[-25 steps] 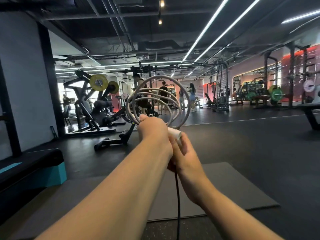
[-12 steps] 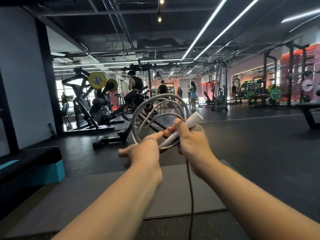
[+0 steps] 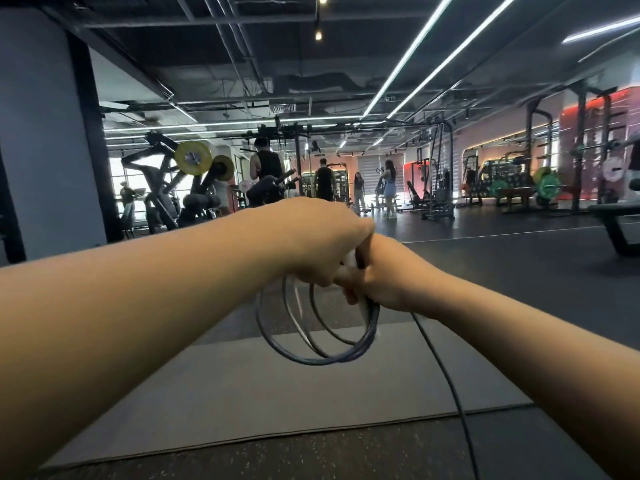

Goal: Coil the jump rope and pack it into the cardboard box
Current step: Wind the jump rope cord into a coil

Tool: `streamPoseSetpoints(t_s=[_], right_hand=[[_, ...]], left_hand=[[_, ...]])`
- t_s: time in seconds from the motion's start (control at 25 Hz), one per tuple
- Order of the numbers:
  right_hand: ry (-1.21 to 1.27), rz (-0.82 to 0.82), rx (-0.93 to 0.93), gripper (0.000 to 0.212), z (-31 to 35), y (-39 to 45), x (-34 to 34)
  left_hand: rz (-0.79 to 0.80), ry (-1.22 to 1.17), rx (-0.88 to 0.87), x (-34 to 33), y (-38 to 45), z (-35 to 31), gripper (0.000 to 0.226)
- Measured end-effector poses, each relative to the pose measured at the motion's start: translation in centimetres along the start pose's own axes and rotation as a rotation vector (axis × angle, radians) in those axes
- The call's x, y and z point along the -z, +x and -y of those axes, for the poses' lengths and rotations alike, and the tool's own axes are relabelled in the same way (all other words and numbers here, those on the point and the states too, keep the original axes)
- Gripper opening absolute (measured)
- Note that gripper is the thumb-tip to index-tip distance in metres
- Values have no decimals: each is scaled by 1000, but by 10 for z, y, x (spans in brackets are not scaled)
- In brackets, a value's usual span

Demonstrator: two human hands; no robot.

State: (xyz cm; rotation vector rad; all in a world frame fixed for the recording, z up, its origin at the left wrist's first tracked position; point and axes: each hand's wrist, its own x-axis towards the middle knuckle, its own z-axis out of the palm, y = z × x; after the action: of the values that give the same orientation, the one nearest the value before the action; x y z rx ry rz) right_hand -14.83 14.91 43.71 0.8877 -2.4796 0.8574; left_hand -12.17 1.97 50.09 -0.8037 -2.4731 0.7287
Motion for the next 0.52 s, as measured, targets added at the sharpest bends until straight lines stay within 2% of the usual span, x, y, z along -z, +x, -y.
streamPoseSetpoints(t_s=[0.04, 0.12, 0.2, 0.28, 0.4, 0.52], right_hand=[[-37, 23, -9, 14, -1, -1, 3], [-107, 52, 8, 10, -3, -3, 5], [-124, 103, 5, 4, -6, -7, 2], [-132, 140, 0, 8, -5, -9, -1], [-201, 159, 46, 14, -5, -4, 1], [-249, 146, -14, 23, -10, -3, 7]], left_hand=[[32, -89, 20, -4, 2, 4, 37], [88, -252, 65, -12, 2, 8, 33], [162, -321, 77, -20, 1, 6, 28], [219, -289, 118, -30, -1, 1, 17], [175, -228, 187, -37, -7, -6, 28], [137, -237, 254, -39, -20, 0, 21]])
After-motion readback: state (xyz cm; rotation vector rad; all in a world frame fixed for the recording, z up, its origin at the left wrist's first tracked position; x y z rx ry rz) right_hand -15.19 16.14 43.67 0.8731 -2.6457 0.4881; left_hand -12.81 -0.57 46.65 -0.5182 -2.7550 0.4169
